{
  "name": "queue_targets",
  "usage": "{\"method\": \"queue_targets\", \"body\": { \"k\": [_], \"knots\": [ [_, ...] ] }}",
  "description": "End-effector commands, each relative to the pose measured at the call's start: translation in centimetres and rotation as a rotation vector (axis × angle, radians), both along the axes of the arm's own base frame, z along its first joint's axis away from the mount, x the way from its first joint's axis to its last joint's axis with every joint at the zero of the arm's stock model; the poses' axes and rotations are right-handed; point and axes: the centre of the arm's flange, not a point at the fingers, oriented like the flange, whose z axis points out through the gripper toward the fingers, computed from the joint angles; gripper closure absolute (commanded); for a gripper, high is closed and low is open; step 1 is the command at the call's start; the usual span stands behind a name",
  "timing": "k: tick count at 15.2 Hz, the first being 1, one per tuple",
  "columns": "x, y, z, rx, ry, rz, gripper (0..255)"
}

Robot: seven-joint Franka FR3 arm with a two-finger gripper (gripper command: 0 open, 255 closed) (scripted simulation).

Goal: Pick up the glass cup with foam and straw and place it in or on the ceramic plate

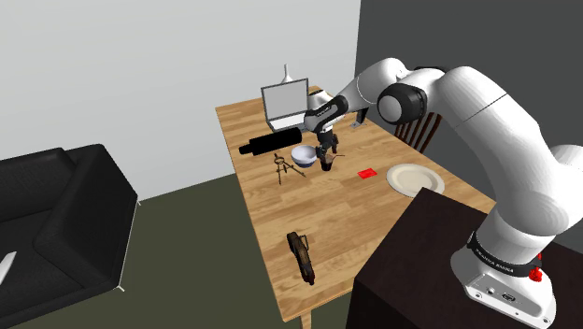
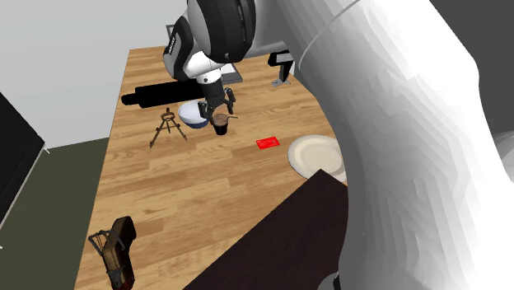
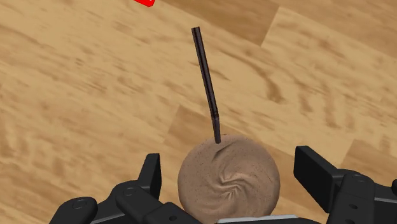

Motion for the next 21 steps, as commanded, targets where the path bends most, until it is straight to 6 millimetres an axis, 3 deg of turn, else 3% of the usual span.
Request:
{"method": "queue_targets", "body": {
  "k": [1, 9, 10, 19, 21],
  "knots": [
    [-0.2, -0.1, -0.8, 0.000, 0.000, 0.000, 0],
    [-0.2, -0.1, -0.8, 0.000, 0.000, 0.000, 0],
    [-0.2, -0.1, -0.8, 0.000, 0.000, 0.000, 255],
    [-0.2, -0.1, -0.8, 0.000, 0.000, 0.000, 255],
    [-0.2, -0.1, 0.2, 0.000, 0.000, 0.000, 255]
  ]
}}
